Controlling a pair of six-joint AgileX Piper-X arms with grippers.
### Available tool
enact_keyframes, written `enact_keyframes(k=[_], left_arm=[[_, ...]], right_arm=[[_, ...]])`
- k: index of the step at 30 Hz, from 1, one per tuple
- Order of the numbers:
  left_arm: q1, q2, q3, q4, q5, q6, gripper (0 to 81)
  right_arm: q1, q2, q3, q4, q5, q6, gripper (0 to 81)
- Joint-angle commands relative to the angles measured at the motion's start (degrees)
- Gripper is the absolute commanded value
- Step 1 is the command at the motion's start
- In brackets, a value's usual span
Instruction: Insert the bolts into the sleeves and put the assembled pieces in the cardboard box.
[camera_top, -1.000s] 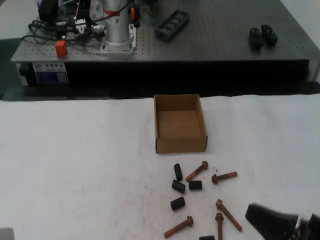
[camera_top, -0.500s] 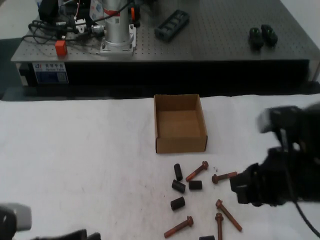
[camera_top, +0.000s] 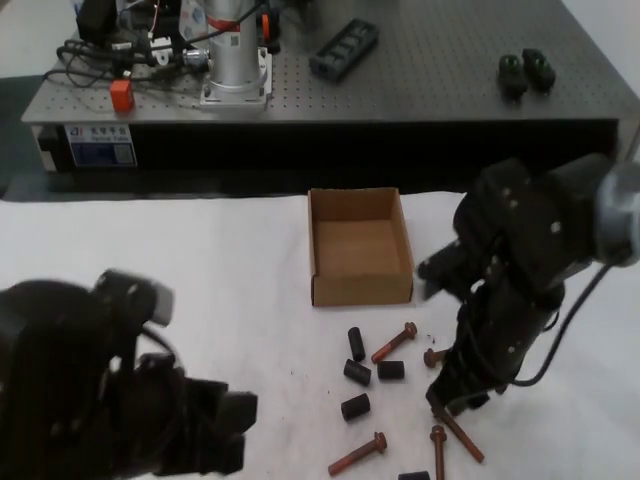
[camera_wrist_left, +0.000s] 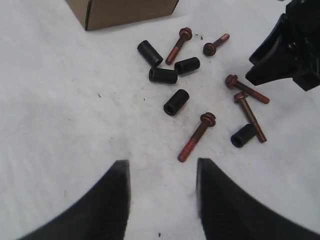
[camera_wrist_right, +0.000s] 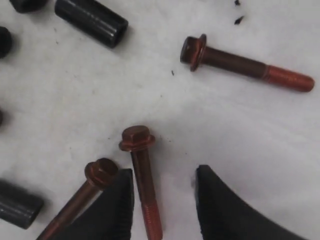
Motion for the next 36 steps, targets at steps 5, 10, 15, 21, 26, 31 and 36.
enact_keyframes(k=[5,10,15,21,26,31,36], left_arm=[[0.2,8.56,-5.17,-0.31,1.92,3.81,31.4],[0.2,10.54,-6.54,-0.31,3.16,4.19,31.4],[-0.23,15.0,-9.84,0.49,5.55,7.92,31.4],[-3.36,25.07,-18.36,6.57,4.93,14.63,31.4],[-6.58,35.02,-29.38,15.35,1.67,23.13,31.4],[-9.04,45.33,-41.68,27.31,-2.71,32.4,31.4],[-11.23,54.08,-53.97,37.83,-5.51,38.76,31.4]], right_arm=[[0.0,2.84,-0.6,0.16,-0.09,-2.56,29.5],[0.0,3.88,-0.41,-2.81,0.04,-2.97,29.4],[0.0,4.96,-0.41,-3.14,0.04,-3.14,19.0],[-0.38,4.63,-0.41,-3.13,0.04,-3.36,0.8],[-0.97,0.24,-0.41,-2.88,-0.42,-2.56,0.8],[-3.55,-7.66,-0.41,0.9,-3.64,-1.59,0.8],[-6.14,-15.55,1.41,1.93,-4.26,-0.48,0.8]])
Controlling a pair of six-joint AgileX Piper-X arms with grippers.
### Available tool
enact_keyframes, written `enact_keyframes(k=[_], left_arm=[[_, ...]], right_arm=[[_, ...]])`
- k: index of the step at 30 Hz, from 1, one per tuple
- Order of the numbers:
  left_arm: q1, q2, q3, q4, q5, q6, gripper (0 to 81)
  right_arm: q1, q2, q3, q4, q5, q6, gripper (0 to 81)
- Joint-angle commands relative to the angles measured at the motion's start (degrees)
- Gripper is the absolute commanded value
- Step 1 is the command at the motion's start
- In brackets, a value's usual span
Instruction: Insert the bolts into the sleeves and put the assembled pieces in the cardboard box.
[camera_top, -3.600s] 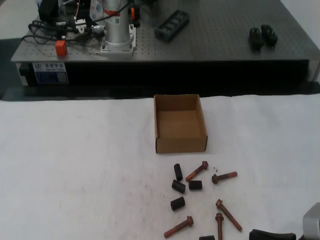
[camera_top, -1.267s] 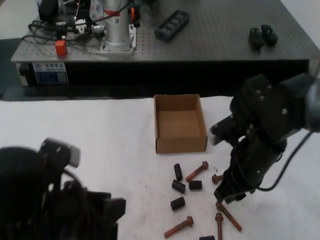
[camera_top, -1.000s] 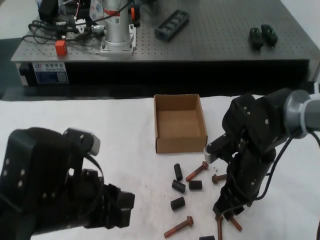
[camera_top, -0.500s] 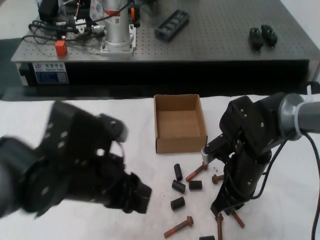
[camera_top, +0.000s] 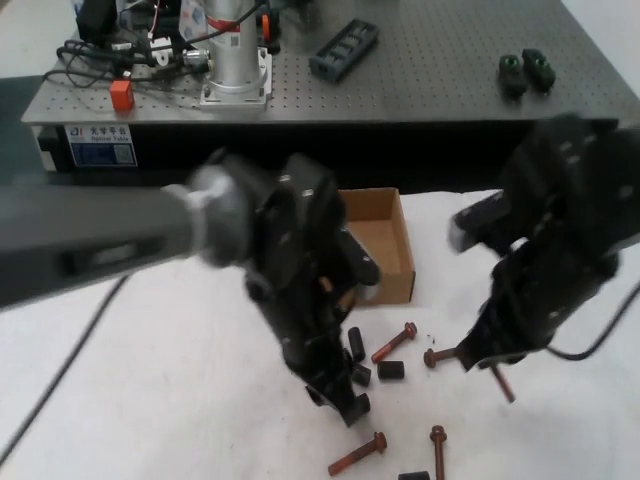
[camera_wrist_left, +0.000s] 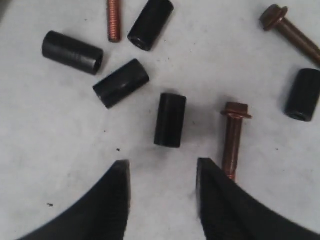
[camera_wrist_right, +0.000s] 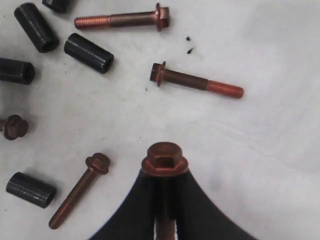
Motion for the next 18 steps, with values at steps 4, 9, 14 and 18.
enact_keyframes(k=[4,9,14,18], left_arm=[[-4.16,12.57,-17.83,13.46,-5.73,7.88,31.4],[-5.69,16.24,-21.28,14.38,-6.7,10.31,31.4],[-5.78,18.03,-21.32,15.38,-7.01,10.45,31.4],[-5.78,18.56,-21.32,15.47,-7.23,10.45,31.2]], right_arm=[[-2.2,-6.21,1.42,1.08,-1.1,0.68,0.8],[-3.97,-9.36,1.83,1.36,-1.34,0.68,0.8],[-4.48,-10.66,1.83,1.34,-2.2,0.68,0.8],[-4.48,-10.62,1.83,1.45,-2.37,0.68,0.8]])
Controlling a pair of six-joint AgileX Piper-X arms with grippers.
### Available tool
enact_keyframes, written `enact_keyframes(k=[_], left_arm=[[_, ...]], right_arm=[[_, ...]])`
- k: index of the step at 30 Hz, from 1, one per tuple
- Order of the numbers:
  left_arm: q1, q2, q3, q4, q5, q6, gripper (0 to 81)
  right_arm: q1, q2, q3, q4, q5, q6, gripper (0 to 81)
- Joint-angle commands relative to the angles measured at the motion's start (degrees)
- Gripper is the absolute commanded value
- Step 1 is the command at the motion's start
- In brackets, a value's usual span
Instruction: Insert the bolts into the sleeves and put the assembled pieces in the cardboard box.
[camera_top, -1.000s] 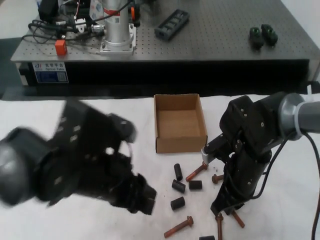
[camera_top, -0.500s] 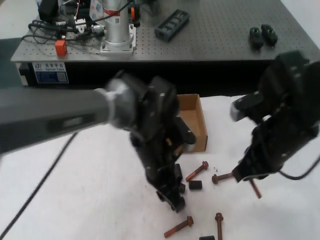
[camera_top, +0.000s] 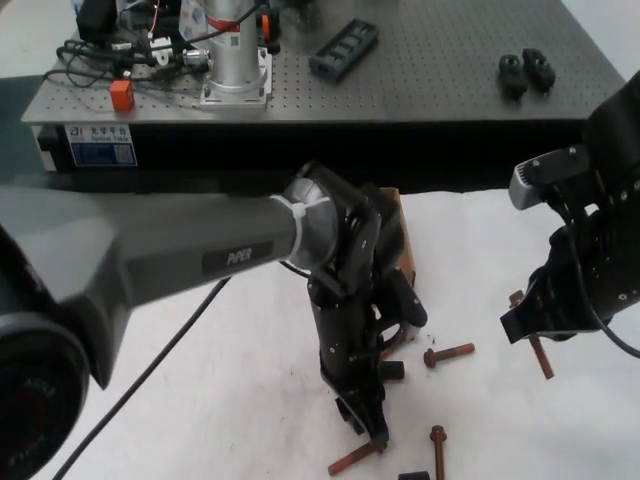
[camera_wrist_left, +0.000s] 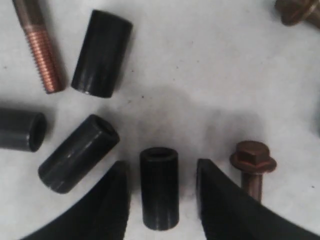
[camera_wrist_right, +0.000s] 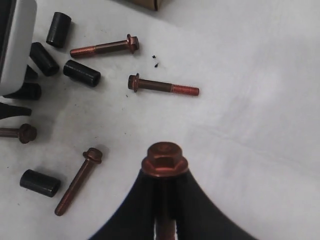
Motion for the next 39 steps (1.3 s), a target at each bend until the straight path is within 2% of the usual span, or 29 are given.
enact_keyframes(k=[1,4,9,11,13,18,21,23,27,29,31,34,39], left_arm=[[-0.12,0.79,-0.76,0.89,-1.67,0.73,29.8],[-0.12,1.12,-0.76,0.89,-2.06,0.73,21.6],[-0.17,1.29,-0.76,0.49,-1.83,0.73,0.0],[-0.17,1.29,-0.97,0.81,-2.09,0.6,0.6],[-0.17,0.78,-1.16,0.79,-2.74,-0.55,0.6],[1.35,-6.01,-0.46,0.36,-6.95,-9.16,0.6],[3.8,-14.08,4.42,-5.0,-3.19,-17.52,0.6],[5.17,-20.99,10.1,-12.39,1.39,-22.48,0.6],[5.89,-33.41,23.94,-28.26,5.44,-29.42,0.6],[5.89,-38.18,30.29,-34.91,8.96,-29.48,0.6],[5.89,-42.33,35.35,-41.95,14.39,-31.33,0.6],[5.89,-46.33,40.08,-50.3,16.19,-37.21,0.6],[5.89,-49.27,42.49,-53.94,16.19,-38.04,0.6]], right_arm=[[-0.26,-0.8,-0.03,0.06,-1.11,0.28,0.8],[-0.26,-0.8,-0.03,0.06,-1.11,0.28,0.8],[-0.26,-0.8,-0.03,-0.14,-1.33,1.38,0.8],[-0.26,-0.97,-0.03,-1.08,-3.92,1.59,0.8],[-0.26,-1.4,0.09,-3.69,-9.51,2.8,0.8],[-0.26,-1.69,0.06,-10.05,-16.99,8.17,0.8],[0.11,-1.69,0.4,-15.71,-23.56,14.02,0.8],[1.68,-2.21,2.31,-24.76,-28.62,22.16,0.8],[6.79,-3.67,7.84,-47.73,-28.81,35.98,0.8],[9.48,-3.69,10.7,-60.77,-27.88,43.64,0.8],[11.84,-3.54,12.69,-70.22,-25.73,47.97,0.8],[14.56,-3.55,14.07,-77.29,-22.29,49.38,0.8],[15.21,-3.55,14.05,-77.16,-20.76,49.16,0.8]])
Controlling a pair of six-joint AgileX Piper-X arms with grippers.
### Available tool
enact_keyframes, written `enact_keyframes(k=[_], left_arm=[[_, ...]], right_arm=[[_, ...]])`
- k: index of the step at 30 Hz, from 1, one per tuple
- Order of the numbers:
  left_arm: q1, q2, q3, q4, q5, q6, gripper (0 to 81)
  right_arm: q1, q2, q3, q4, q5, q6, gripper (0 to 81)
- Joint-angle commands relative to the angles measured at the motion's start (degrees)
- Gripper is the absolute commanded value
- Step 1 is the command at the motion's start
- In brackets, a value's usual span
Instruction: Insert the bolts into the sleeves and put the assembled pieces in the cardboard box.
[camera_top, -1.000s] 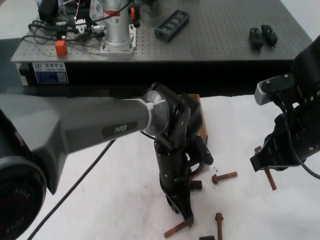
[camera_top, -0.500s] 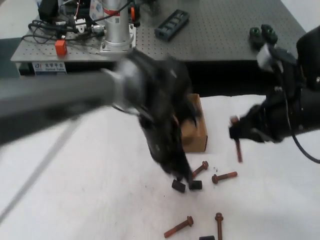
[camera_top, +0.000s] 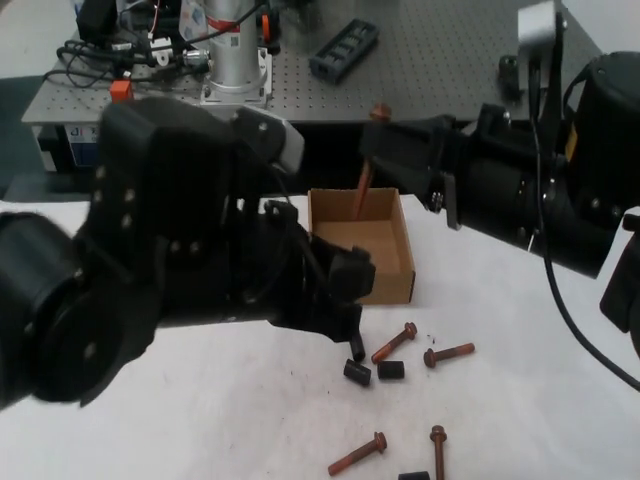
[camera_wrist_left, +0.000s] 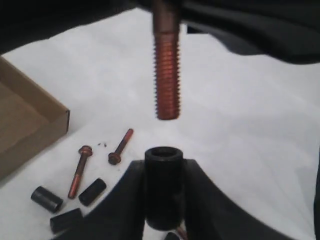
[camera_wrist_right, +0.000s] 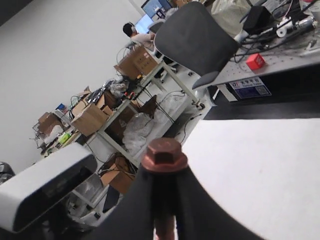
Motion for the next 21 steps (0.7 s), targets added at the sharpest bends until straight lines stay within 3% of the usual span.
enact_keyframes(k=[1,12,21], left_arm=[[-0.03,-1.1,0.25,-3.38,0.65,-1.05,0.6],[-0.03,-1.1,0.25,-4.26,-4.51,-1.47,0.6],[-0.03,-1.1,0.25,-4.26,-4.51,-0.53,0.6]], right_arm=[[0.2,-0.7,-0.05,-1.74,1.27,0.35,0.8],[0.1,-0.86,-0.05,2.01,0.97,-2.61,0.8],[0.1,-0.86,-0.05,4.98,-3.49,-2.61,0.8]])
